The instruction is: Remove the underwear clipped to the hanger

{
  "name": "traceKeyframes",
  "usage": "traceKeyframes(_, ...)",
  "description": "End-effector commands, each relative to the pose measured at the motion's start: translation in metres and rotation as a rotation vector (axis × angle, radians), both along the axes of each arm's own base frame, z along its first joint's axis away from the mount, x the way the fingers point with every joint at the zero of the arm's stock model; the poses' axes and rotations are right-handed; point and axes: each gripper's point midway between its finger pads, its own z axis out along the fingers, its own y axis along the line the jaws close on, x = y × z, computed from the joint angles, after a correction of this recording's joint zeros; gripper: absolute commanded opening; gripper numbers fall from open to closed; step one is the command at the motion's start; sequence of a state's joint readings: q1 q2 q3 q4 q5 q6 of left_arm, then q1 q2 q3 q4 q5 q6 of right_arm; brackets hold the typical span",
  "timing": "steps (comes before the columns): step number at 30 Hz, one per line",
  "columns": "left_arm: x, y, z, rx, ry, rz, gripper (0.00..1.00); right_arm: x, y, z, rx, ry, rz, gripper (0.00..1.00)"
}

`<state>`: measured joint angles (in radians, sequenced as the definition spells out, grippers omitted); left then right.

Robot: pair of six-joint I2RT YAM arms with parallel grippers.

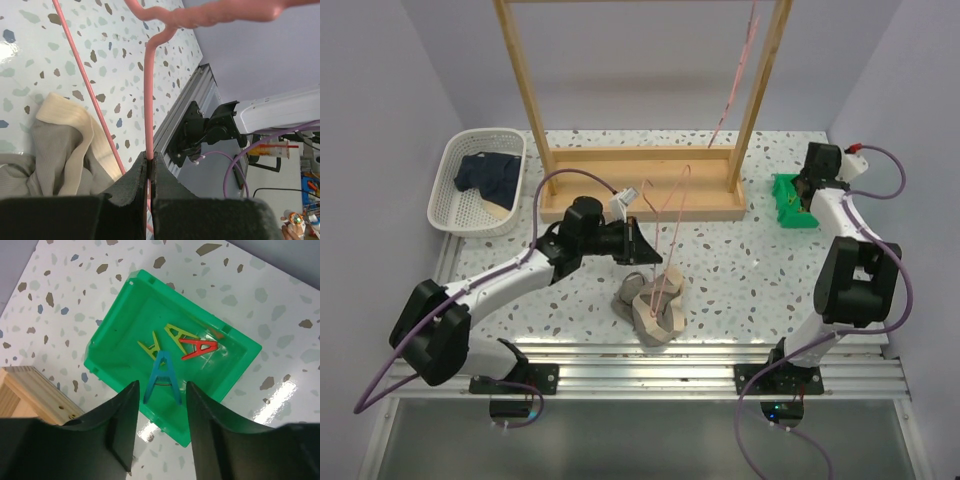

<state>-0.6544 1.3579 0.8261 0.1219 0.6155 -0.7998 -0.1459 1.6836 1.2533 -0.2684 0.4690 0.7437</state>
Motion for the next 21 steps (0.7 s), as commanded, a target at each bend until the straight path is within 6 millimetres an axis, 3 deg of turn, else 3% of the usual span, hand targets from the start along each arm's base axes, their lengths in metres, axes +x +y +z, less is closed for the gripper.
traceKeyframes(1, 0.018, 0.002, 0.008, 0.038, -0.032, 0.036, 0.00, 0.021, -0.005, 0.034, 0.002, -0.109, 0.022, 0.52)
traceKeyframes(2, 0.023, 0.002, 0.013, 0.042, -0.045, 0.048, 0.00, 0.022, -0.007, 0.036, 0.002, -0.119, 0.028, 0.60)
traceKeyframes(6, 0.032, 0.004, 0.021, 0.084, -0.059, 0.070, 0.00, 0.022, -0.005, 0.047, 0.010, -0.134, 0.084, 0.69)
traceKeyframes(8, 0.042, 0.002, 0.034, 0.100, -0.100, 0.081, 0.00, 0.019, -0.002, 0.054, 0.016, -0.142, 0.114, 0.71)
traceKeyframes(10, 0.046, 0.003, 0.032, 0.146, -0.091, 0.087, 0.00, 0.015, 0.000, 0.067, 0.020, -0.158, 0.132, 0.71)
traceKeyframes(11, 0.057, 0.003, 0.048, 0.153, -0.146, 0.106, 0.00, 0.008, 0.006, 0.064, 0.041, -0.121, 0.162, 0.71)
traceKeyframes(13, 0.067, 0.008, 0.045, 0.230, -0.129, 0.129, 0.00, -0.001, 0.020, 0.063, 0.085, -0.097, 0.220, 0.70)
traceKeyframes(14, 0.082, 0.009, 0.069, 0.232, -0.196, 0.161, 0.00, -0.014, 0.033, 0.069, 0.109, -0.086, 0.273, 0.70)
traceKeyframes(15, 0.085, 0.013, 0.070, 0.262, -0.185, 0.167, 0.00, -0.023, 0.040, 0.067, 0.131, -0.074, 0.298, 0.70)
traceKeyframes(16, 0.093, 0.012, 0.070, 0.283, -0.183, 0.174, 0.00, -0.040, 0.049, 0.051, 0.169, -0.039, 0.316, 0.70)
traceKeyframes(17, 0.107, 0.014, 0.095, 0.274, -0.233, 0.210, 0.00, -0.054, 0.060, 0.060, 0.174, -0.056, 0.364, 0.70)
traceKeyframes(18, 0.111, 0.019, 0.096, 0.297, -0.219, 0.218, 0.00, -0.067, 0.068, 0.059, 0.187, -0.047, 0.384, 0.70)
traceKeyframes(19, 0.123, 0.023, 0.094, 0.314, -0.211, 0.236, 0.00, -0.086, 0.074, 0.040, 0.212, -0.005, 0.387, 0.70)
traceKeyframes(20, 0.132, 0.025, 0.116, 0.298, -0.248, 0.254, 0.00, -0.100, 0.082, 0.051, 0.200, -0.037, 0.424, 0.70)
traceKeyframes(21, 0.137, 0.028, 0.118, 0.306, -0.240, 0.260, 0.00, -0.111, 0.089, 0.048, 0.208, -0.025, 0.451, 0.70)
